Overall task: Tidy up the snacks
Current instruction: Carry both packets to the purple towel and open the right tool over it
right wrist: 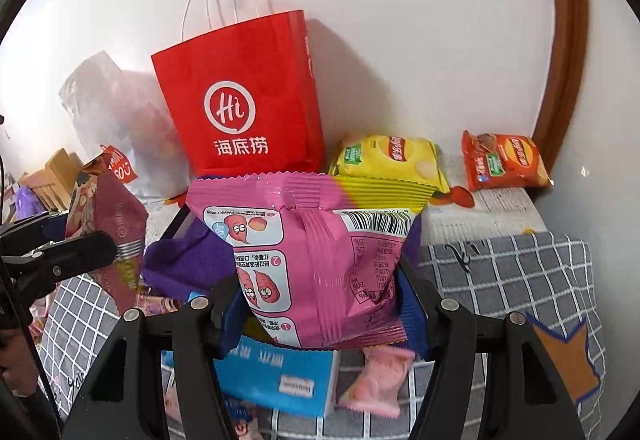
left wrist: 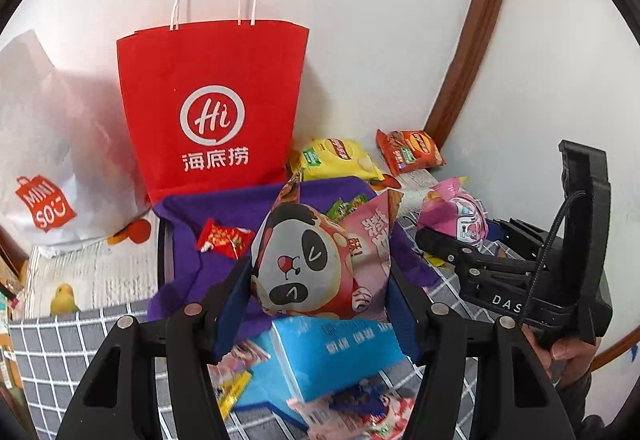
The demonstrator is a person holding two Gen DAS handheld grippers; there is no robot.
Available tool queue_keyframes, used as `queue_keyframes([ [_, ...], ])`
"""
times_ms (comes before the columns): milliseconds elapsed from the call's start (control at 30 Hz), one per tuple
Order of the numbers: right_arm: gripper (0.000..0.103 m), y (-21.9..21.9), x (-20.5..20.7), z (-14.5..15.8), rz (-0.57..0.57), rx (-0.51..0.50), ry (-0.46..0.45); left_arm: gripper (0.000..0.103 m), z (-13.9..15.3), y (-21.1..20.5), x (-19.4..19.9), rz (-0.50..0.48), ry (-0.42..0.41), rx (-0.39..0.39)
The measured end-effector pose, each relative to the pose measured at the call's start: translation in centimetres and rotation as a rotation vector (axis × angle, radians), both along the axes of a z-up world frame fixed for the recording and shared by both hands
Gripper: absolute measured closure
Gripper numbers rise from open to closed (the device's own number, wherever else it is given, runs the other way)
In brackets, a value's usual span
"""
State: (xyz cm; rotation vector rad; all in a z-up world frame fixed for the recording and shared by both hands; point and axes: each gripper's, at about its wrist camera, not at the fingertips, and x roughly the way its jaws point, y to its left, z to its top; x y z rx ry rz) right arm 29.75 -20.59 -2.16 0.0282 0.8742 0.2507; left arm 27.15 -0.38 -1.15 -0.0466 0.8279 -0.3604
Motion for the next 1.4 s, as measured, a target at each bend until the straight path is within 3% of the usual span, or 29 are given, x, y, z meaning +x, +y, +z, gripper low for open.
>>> queue_keyframes([
  [267, 0.039, -0.2, 2.4, -0.4, -0.004, 0.012, -0.031, 0.042, -0.9, 0.9, 3.9, 0.029, 0.006, 0.016],
  [667, 0.039, -0.5, 4.5, -5.7, -0.006, -0.010, -0.012, 0.042, -5.9, 3.1, 7.7, 0.072, 0.099, 0.016],
  [967, 0.039, -1.5, 5.5, -8.5, -0.040, -0.003, 0.069, 0.042, -8.7, 3.7, 9.1, 0.095, 0.188, 0.038],
  [1400, 0.039, -1.1, 4.9, -7.9, -0.012, 0.018, 0.044, 0.042, -10.0, 4.7, 10.0, 0.123, 0.257, 0.049],
])
